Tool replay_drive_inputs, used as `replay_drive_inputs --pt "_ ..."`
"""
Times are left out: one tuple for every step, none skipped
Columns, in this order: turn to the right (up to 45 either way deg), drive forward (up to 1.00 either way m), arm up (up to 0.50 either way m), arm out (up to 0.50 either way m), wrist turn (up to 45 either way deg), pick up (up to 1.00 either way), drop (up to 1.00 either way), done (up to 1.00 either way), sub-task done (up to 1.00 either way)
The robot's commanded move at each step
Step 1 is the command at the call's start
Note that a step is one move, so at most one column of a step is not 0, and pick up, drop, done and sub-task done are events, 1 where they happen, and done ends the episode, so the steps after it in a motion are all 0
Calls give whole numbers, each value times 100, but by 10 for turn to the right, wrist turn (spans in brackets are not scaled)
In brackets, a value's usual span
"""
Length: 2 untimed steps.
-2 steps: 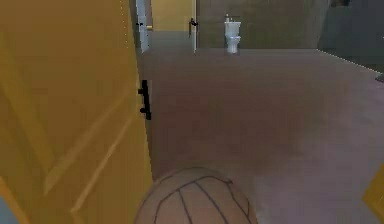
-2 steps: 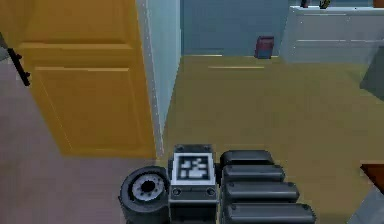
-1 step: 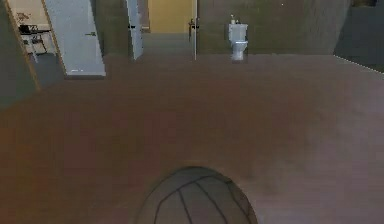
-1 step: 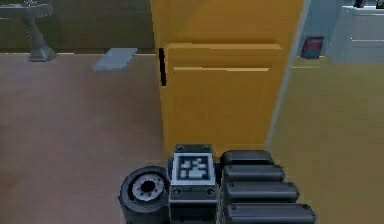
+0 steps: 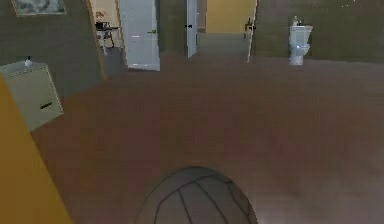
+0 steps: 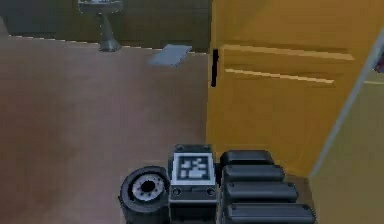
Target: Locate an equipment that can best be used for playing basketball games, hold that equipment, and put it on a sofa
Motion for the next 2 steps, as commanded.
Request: replay_drive_inputs --pt "0 5 0 0 0 0 0 0 0" --pt "0 40 0 0 0 0 0 0 0"
